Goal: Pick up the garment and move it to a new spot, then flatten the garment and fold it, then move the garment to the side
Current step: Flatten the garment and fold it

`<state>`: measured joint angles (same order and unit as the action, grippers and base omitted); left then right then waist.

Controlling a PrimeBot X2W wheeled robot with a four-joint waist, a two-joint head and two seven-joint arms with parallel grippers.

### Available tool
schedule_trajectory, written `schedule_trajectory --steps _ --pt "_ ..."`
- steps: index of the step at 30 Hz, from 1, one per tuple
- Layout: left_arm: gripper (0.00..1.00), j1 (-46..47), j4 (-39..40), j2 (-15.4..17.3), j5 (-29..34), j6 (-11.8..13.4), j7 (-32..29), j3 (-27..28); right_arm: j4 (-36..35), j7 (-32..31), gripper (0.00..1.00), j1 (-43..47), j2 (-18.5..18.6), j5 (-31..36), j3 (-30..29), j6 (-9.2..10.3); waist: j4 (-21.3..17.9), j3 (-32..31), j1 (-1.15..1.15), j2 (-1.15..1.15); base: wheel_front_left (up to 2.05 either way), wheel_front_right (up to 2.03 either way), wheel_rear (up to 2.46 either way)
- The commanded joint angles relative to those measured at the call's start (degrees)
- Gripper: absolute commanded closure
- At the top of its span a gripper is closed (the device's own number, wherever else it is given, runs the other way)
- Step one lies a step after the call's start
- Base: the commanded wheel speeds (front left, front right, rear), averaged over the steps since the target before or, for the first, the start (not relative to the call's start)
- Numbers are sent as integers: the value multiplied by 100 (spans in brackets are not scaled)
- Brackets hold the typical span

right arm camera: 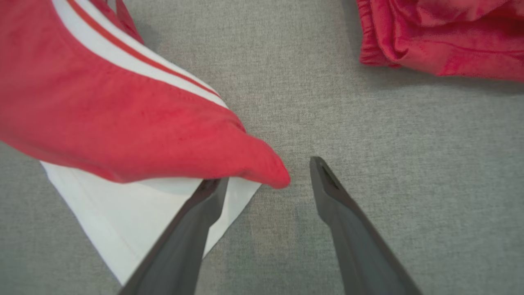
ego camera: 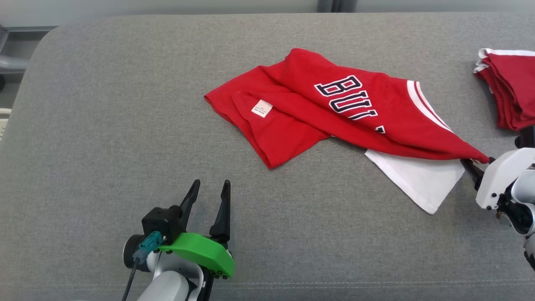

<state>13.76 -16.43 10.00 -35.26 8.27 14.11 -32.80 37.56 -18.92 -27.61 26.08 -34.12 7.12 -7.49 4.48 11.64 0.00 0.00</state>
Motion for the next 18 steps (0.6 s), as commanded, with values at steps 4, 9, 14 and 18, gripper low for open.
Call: schedule_trajectory --steps 4,9,14,18 --pt "0 186 -17 84 -98 -14 -45 97 -312 235 0 -49 171 -251 435 0 -425 -169 0 0 0 0 0" --pt "0 567 -247 173 -191 -75 -251 226 -931 368 0 136 466 -492 812 0 -820 -229 0 0 0 0 0" --pt "0 1212 -810 278 -388 -231 -565 446 -1734 479 0 286 687 -653 978 0 -1242 -91 0 0 0 0 0" --pt "0 1656 -1271 308 -589 -337 -776 609 -2216 513 0 372 754 -752 1000 0 -1453 50 0 0 0 0 0"
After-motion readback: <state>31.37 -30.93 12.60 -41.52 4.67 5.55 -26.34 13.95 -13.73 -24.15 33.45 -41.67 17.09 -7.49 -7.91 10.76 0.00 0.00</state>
